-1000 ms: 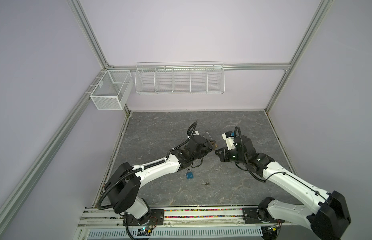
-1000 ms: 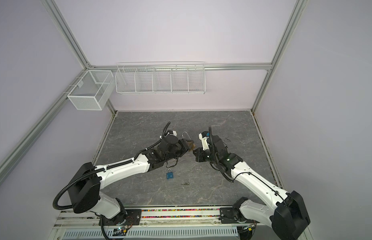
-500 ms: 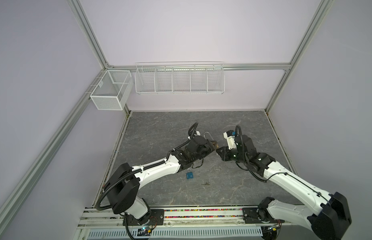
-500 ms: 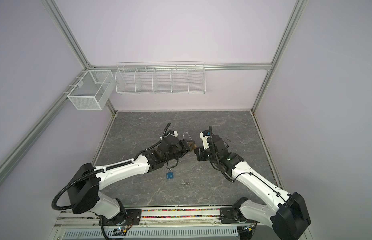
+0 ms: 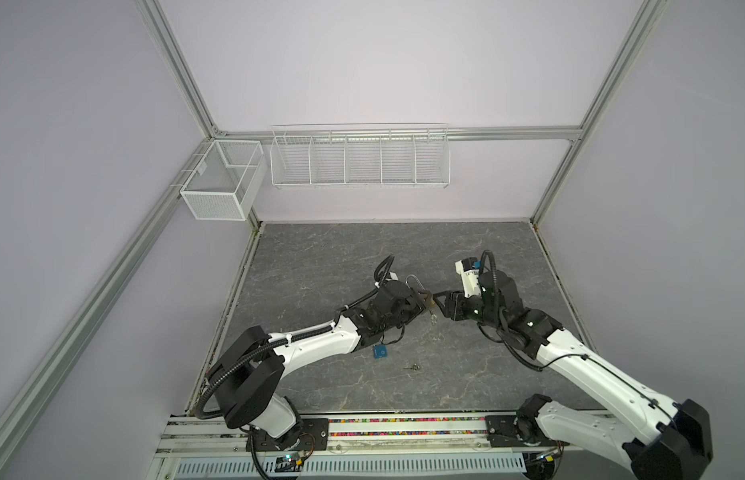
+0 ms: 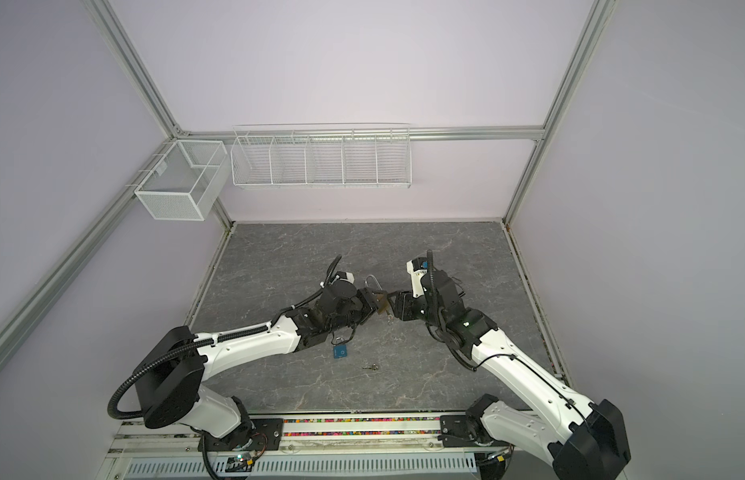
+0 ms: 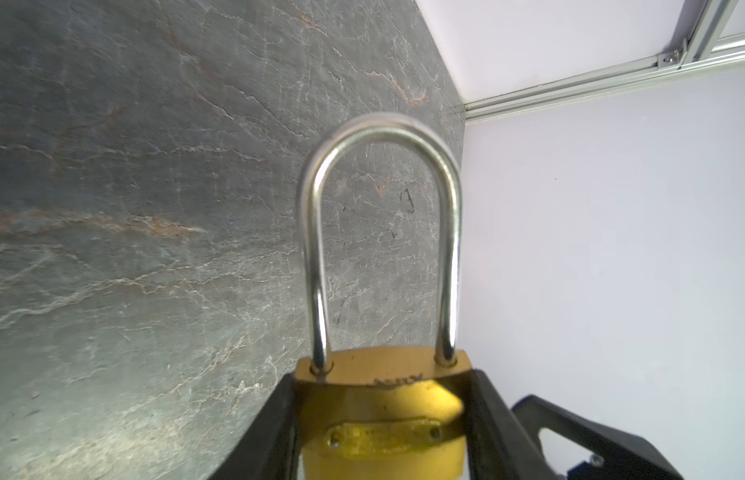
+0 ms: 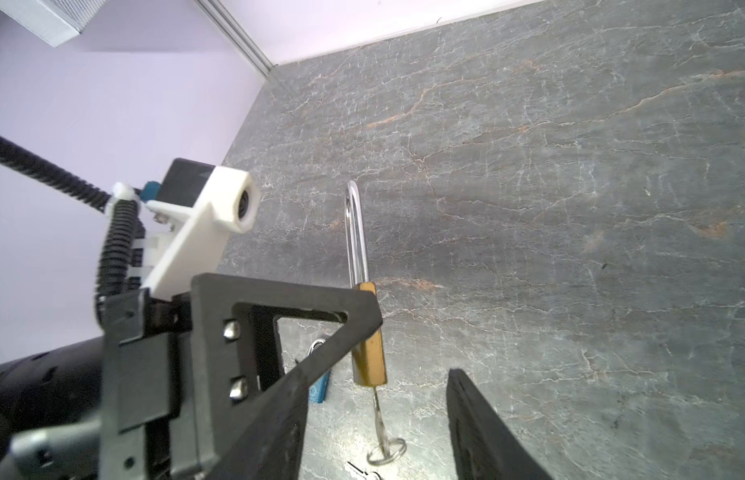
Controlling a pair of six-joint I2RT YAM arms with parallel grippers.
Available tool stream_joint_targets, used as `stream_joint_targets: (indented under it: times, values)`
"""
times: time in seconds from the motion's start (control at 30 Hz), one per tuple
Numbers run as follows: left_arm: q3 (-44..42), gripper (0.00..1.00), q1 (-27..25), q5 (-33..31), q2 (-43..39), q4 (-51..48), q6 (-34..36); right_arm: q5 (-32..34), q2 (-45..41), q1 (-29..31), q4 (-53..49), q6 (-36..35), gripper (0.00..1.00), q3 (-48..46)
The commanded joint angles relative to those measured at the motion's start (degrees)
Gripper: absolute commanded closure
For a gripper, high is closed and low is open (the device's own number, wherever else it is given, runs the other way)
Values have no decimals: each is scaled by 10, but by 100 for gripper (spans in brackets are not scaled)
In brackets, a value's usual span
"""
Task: Unlock with the key
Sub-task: 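Open the right gripper, leaving the key in the padlock, then close the right gripper on the silver key below the brass padlock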
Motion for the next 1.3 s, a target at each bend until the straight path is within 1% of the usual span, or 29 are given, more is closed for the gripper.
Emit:
stream_joint_targets:
  times: [0.0,0.1,0.23,0.3,0.33,0.4,0.43,0.53,0.83,0.97,1.13,1.27]
  values:
    - [10,100,9,9,-18,69,-11,-12,-42,-2,36,-2,44,-42]
    - [11,100,13,21,-20,77,-16,-43,-78,-2,89,-8,45,-89]
    - [6,100,15,30,-26,92,-27,-41,-121,-3,124,0,45,-135]
    - [2,100,16,36,-27,105,-36,-52,-129,-3,139,1,49,-142]
    - [-1,100,17,41,-27,116,-42,-59,-129,-3,143,0,51,-142]
    - [-2,100,17,48,-24,127,-52,-70,-122,-3,145,-4,53,-136]
    - [-2,100,17,52,-24,131,-54,-70,-118,-3,144,-6,53,-134]
    - [-8,100,17,54,-24,144,-62,-74,-103,-3,142,-12,58,-124]
    - [-8,100,17,52,-36,137,-59,-66,-82,-3,137,-11,63,-115]
    - [-9,100,19,50,-38,135,-59,-75,-78,-3,137,-11,70,-115]
    - [-7,100,19,50,-37,136,-58,-82,-72,-3,137,-11,71,-114]
    - [-7,100,19,51,-36,136,-60,-86,-66,-2,139,-11,77,-112]
